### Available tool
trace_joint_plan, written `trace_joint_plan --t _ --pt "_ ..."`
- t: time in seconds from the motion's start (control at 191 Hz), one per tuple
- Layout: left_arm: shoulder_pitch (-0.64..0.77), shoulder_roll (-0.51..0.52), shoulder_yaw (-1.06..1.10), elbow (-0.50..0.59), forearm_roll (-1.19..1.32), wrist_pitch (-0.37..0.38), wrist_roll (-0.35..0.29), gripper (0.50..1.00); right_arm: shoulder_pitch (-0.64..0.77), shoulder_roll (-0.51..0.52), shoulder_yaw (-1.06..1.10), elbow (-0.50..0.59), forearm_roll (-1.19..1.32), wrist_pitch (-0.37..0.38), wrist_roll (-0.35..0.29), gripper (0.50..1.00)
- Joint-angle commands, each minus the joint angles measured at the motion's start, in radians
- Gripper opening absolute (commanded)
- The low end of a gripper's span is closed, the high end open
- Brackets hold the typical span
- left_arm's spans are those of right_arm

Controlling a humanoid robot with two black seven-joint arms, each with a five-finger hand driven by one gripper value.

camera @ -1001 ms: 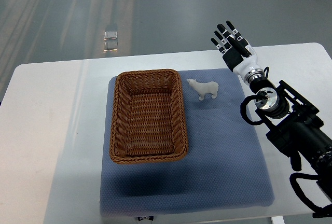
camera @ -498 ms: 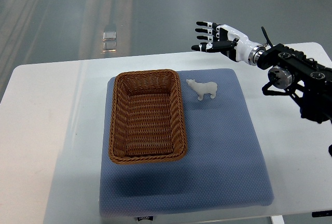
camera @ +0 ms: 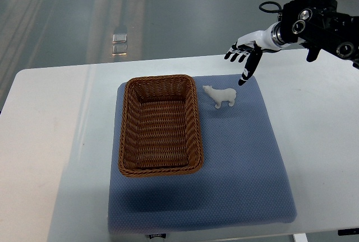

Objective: Place white bear in brown basket with right hand
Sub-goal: 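Move the open right hand over the white polar bear figurine, then lower the right hand and close its fingers around the polar bear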

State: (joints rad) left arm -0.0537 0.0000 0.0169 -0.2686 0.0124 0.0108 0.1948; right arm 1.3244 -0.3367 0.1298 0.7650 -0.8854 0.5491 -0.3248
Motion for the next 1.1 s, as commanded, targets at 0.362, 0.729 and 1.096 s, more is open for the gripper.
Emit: trace_joint_plan --t 0.362,0.729,1.096 --pt "0.000 0.000 0.001 -0.001 0.001 -0.002 0.000 1.000 -0.071 0.068 -0.015 0.003 0.043 -0.130 -0.003 0.856" --pt "0.000 0.000 0.001 -0.001 0.001 -0.002 0.000 1.000 -0.140 0.116 -0.015 -0.003 -0.044 -0.225 -0.002 0.858" --pt "0.000 0.000 0.001 0.000 0.001 -0.002 0.000 1.000 -0.168 0.131 -0.015 -0.001 -0.078 -0.252 0.003 0.764"
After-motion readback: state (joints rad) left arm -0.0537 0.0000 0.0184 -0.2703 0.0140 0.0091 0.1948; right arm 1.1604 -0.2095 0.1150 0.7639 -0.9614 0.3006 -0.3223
